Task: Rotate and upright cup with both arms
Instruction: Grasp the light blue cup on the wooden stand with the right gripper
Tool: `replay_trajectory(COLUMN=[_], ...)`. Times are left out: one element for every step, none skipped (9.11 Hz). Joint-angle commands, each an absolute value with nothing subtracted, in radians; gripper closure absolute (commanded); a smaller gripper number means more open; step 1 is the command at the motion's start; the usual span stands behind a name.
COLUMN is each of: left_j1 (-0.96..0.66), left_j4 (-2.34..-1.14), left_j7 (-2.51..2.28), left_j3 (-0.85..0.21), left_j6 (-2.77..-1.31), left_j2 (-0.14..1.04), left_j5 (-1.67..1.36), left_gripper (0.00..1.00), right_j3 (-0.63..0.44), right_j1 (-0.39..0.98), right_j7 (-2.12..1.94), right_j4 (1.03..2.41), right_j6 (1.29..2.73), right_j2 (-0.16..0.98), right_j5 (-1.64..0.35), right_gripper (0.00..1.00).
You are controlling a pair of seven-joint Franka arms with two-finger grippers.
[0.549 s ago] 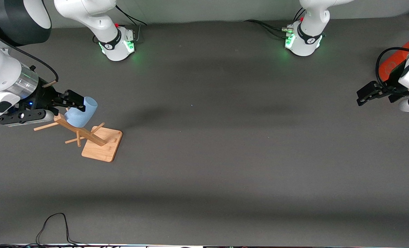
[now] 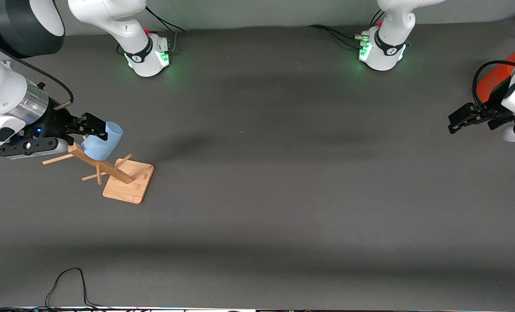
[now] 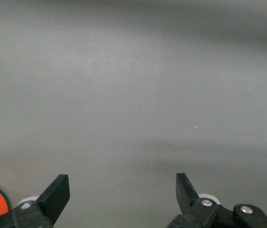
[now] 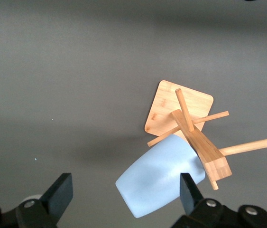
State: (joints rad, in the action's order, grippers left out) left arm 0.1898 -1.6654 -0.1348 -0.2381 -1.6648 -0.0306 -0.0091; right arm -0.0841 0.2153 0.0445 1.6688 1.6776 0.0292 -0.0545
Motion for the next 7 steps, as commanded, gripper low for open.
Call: replay_trajectory(left_j1=[0.195,0.201,0.19,0.199,0.198,0.19,0.196], left_j4=[-1.657,-1.657,-1.663,-1.661,-1.664,-1.677,-1.678], left_j7=[-0.135,-0.135,-0.146,-0.137,-0.14,-0.14,-0.135], left_j3=[-0.235,-0.233,-0.236,-0.238,-0.236,-0.238,-0.238], left_j6=[-1.672,-1.674,-1.675,-1.663,-1.657,-1.658,-1.655], left_j2=[-0.029,-0.028,-0.018,-0.018,-0.018,-0.021,-0.026], left_j5=[-0.026,-0.026,-0.008,-0.003,-0.008,0.003,0.003], left_gripper=[0.0,0.0,0.0,0.0,0.0,0.0,0.0], right_j3=[-0.084,-0.084,-0.081,-0.089,-0.116,-0.12,-0.12], right_j1=[0.224,0.224,0.227,0.222,0.222,0.222,0.224], right_j7=[0.077,0.077,0.075,0.072,0.074,0.08,0.122], right_j4=[1.66,1.658,1.663,1.66,1.637,1.625,1.621], right_j6=[1.643,1.614,1.603,1.577,1.522,1.488,1.459], right_j2=[0.028,0.026,0.017,0.002,-0.018,-0.026,-0.032], right_j5=[-0.035,-0.038,-0.037,-0.038,-0.043,-0.046,-0.048], right_gripper=[0.0,0.0,0.0,0.0,0.0,0.0,0.0])
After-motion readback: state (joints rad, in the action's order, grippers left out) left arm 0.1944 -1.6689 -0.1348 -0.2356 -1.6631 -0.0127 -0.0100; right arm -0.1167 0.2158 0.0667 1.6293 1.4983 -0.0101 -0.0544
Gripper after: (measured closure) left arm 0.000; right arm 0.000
